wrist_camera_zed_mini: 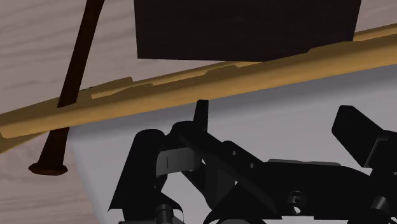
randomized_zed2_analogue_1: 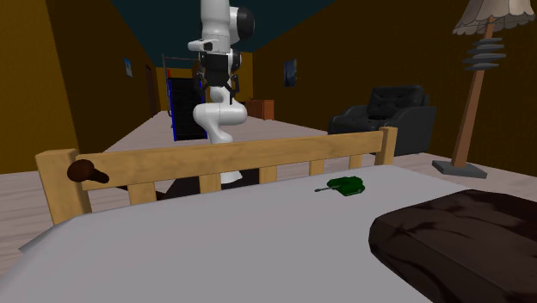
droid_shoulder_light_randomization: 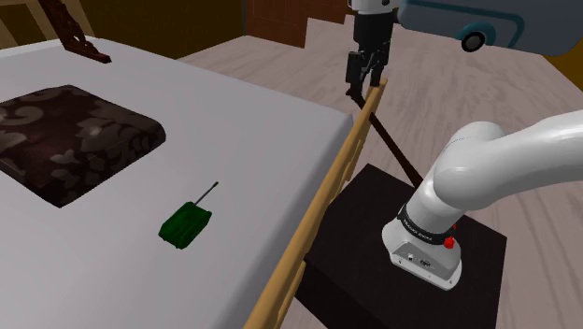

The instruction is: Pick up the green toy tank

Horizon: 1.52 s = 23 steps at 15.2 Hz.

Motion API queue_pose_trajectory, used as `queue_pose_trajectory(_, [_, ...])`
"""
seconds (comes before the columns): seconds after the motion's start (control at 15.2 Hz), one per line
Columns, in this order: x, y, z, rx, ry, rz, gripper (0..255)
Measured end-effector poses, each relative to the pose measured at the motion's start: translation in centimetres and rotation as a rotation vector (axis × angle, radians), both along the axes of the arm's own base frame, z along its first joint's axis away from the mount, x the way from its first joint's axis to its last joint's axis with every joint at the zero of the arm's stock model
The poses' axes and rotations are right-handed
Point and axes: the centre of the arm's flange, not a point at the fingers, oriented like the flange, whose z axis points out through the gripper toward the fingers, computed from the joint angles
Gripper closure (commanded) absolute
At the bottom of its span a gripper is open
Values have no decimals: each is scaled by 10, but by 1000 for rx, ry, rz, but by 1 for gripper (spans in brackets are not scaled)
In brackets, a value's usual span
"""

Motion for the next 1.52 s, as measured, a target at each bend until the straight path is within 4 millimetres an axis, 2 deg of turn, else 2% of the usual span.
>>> queue_pose_trajectory(0.13, [0, 5, -2, -1, -3, -14, 0])
queue_pose_trajectory(0.33, [-8, 32, -17, -4, -18, -98, 0])
queue_pose_trajectory(0.86, [-6, 119, -65, -14, -64, -366, 0])
queue_pose_trajectory(1.39, [17, 207, -116, -26, -111, -639, 0])
queue_pose_trajectory(1.52, [29, 226, -129, -28, -123, -708, 0])
